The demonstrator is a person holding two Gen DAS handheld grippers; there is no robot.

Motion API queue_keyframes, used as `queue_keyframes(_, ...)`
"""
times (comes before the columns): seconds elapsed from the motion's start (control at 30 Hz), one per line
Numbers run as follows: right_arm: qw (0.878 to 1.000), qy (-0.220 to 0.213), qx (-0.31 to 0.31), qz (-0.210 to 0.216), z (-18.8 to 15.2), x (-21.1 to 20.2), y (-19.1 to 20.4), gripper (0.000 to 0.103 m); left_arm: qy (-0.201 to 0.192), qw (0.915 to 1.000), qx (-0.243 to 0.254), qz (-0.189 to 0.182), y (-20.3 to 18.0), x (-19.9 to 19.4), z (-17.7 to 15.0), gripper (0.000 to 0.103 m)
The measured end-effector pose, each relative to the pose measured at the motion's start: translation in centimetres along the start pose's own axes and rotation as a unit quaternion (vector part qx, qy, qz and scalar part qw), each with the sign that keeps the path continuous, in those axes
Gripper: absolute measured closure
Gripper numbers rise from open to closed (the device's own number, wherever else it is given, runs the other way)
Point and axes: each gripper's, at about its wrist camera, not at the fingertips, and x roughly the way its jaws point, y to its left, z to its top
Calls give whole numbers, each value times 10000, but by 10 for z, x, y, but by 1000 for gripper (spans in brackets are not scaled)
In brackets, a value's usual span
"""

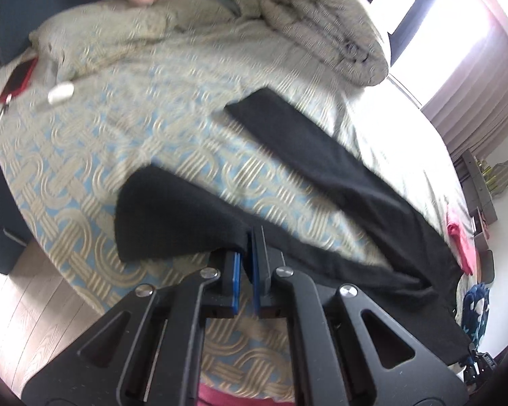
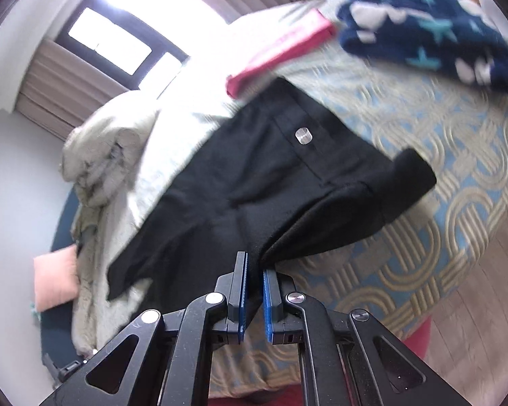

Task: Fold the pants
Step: 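Lift the held trouser legs with both grippers and fold them over toward the waistband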

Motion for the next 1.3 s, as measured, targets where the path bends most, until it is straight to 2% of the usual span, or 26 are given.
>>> queue_keyframes(0.2, 9997, -204, -79, 136, 26, -2, 20, 96, -319, 9995, 13, -29, -28, -2, 34, 96)
queue_keyframes(0.43, 9993, -290, -229, 93, 59, 10, 42, 96, -429, 9989, 171, 104, -62, 17, 70, 96)
queue_keyframes(0.83, 9996, -103, -186, -211, 115, 70, 78, 96, -118, 9986, 262, 445, -107, 84, 122, 97)
queue_keyframes(1.03, 9993, 70, 56, -376, 140, 99, 79, 96, 87, 9985, 221, 484, -127, 116, 147, 97)
queue_keyframes(1.3, 9967, 321, 255, -703, 173, 151, 74, 96, 348, 9951, 524, 768, -166, 173, 176, 97)
